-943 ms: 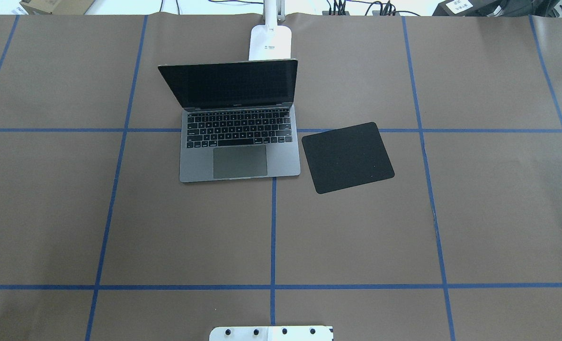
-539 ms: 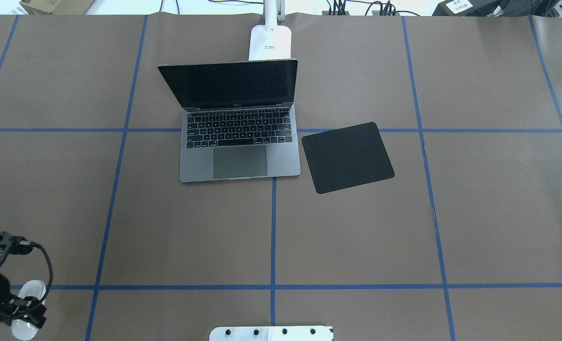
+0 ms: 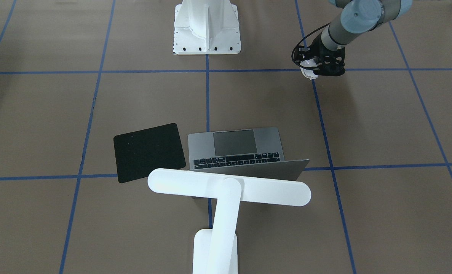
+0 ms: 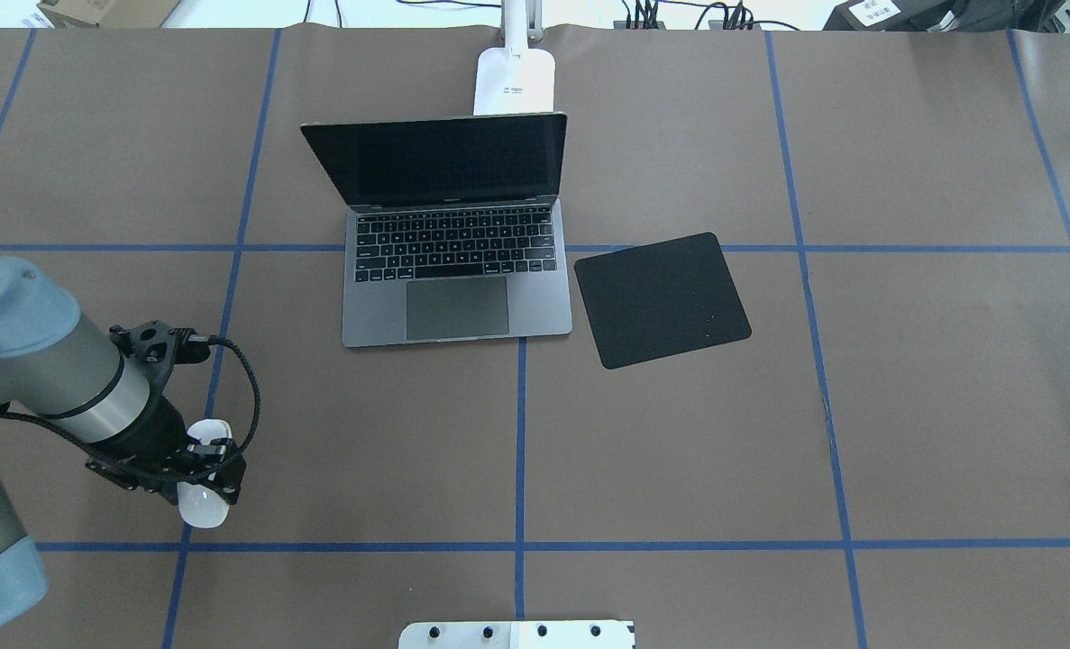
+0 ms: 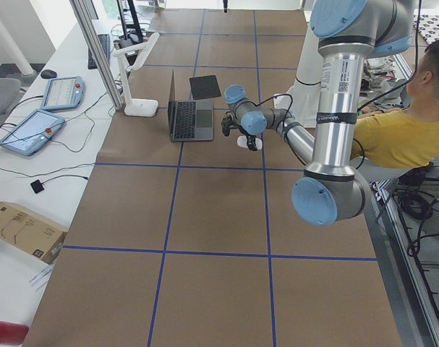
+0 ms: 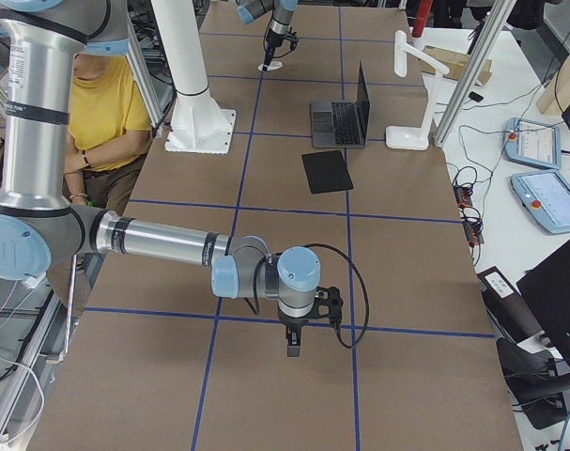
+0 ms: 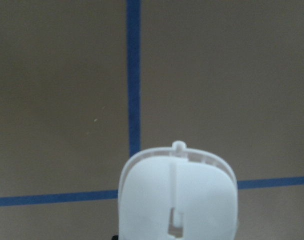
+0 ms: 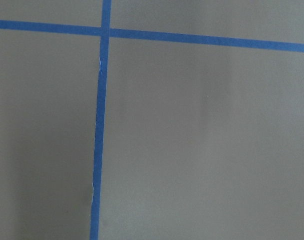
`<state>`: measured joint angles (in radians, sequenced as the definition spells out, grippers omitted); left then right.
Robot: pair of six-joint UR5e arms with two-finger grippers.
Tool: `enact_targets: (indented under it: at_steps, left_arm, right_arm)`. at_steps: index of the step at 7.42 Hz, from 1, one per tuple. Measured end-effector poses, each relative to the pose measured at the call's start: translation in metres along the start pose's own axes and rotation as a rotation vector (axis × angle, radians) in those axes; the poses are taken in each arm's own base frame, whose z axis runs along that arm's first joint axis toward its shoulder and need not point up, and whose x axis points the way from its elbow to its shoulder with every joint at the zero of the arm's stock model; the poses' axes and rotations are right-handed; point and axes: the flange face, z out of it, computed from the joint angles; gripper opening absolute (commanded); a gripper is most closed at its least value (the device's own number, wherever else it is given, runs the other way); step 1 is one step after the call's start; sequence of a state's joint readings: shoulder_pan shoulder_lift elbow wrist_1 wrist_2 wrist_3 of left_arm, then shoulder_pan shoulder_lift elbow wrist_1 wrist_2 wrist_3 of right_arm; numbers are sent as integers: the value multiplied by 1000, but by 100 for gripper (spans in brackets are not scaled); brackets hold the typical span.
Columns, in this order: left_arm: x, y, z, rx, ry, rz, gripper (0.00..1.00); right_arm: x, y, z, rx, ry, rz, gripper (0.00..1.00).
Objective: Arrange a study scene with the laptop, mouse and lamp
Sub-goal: 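Carry the white mouse with the left gripper toward the mouse pad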
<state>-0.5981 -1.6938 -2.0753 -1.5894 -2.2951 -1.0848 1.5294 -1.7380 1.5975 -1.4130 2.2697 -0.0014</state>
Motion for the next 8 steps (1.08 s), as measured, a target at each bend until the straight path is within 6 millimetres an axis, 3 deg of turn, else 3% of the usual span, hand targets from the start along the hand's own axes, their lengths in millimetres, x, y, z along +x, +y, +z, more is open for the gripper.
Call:
enact_targets:
  at_steps: [2, 4, 8]
  left_arm:
    - [76, -24, -42, 46, -10, -21, 39]
    - [155, -47, -69, 65, -26, -39, 39]
    - [306, -118, -83, 55, -48, -124, 39]
  right_arm:
    - [0, 0, 0, 0, 0, 6, 100]
    - [0, 0, 0, 0, 0, 8, 100]
    - [2, 0, 3, -6, 0, 15, 100]
